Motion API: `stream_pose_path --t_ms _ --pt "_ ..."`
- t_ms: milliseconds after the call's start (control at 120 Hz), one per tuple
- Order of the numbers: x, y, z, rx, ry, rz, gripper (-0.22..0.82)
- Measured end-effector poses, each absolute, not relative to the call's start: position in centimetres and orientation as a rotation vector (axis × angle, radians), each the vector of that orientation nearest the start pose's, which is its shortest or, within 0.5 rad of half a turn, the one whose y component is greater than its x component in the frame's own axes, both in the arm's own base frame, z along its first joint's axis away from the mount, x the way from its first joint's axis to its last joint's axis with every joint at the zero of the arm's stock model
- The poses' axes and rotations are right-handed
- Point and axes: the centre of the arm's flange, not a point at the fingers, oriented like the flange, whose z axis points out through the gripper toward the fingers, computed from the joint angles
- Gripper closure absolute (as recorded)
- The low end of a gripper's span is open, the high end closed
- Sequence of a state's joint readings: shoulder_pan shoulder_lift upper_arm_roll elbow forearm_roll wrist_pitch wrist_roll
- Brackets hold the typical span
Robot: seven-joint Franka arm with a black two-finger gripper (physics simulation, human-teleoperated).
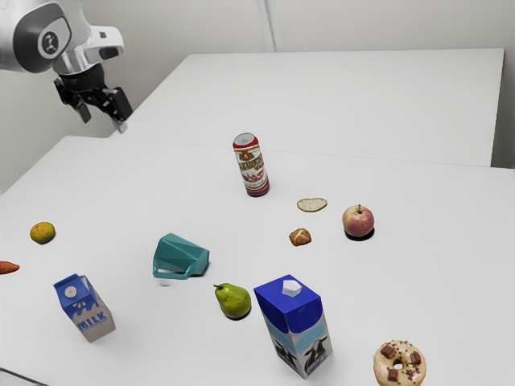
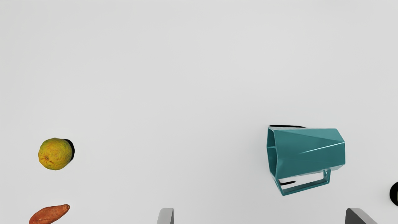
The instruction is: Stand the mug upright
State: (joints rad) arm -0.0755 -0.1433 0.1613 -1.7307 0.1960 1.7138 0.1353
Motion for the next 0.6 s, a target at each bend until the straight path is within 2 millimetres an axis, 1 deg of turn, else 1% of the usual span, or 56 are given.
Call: stream_pose_path --t_ms 217,300,367,492,600 --pt "52.3 7.0 63.6 -2.95 0.102 -0.16 0.0" --pt "52.4 7.3 62.9 -2.951 0.099 -0.155 0.0" --pt "52.6 8.2 61.1 -2.967 0.076 -0.122 0.0" --pt "52.2 9.7 57.3 -3.108 -0.024 -0.055 0.0" --pt "50.8 11.5 52.7 -3.243 -0.162 0.052 0.0"
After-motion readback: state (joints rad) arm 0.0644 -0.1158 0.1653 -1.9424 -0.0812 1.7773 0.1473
